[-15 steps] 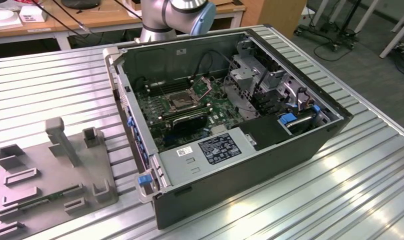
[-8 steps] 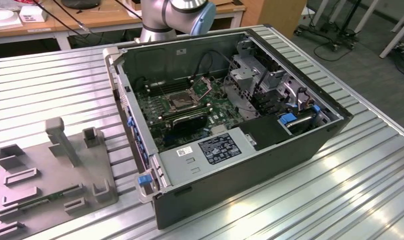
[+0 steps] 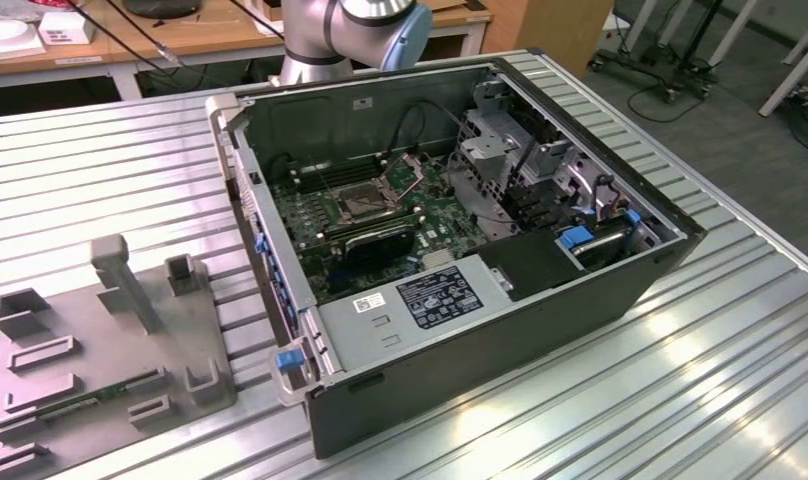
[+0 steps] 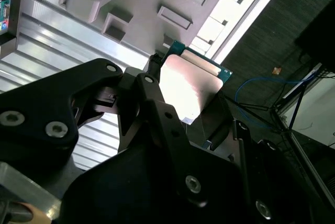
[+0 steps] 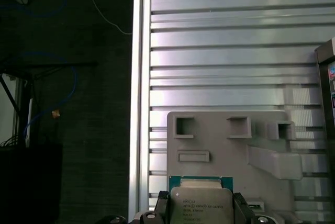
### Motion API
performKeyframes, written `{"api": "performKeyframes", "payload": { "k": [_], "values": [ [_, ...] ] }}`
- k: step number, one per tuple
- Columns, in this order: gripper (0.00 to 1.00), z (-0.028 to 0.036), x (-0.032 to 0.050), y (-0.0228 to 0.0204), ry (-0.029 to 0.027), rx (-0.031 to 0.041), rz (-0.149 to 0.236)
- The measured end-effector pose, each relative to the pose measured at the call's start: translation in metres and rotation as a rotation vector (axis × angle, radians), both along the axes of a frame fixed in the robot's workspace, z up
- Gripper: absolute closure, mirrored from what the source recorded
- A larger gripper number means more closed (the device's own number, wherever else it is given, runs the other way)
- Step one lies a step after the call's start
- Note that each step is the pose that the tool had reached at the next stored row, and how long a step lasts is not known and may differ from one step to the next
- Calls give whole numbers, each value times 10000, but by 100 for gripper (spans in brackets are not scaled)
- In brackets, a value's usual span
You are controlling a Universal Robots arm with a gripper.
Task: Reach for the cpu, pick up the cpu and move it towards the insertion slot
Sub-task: 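Pick up the cpu and move it towards the insertion slot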
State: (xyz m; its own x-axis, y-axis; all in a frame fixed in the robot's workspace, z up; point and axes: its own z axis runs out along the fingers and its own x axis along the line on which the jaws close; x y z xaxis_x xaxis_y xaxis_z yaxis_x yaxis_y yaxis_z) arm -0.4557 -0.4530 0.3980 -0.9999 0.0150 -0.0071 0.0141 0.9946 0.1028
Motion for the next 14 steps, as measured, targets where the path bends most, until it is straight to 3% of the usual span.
{"api": "performKeyframes", "payload": {
  "k": [14],
  "values": [
    [45, 119, 0, 0, -1, 107, 0]
  ]
}}
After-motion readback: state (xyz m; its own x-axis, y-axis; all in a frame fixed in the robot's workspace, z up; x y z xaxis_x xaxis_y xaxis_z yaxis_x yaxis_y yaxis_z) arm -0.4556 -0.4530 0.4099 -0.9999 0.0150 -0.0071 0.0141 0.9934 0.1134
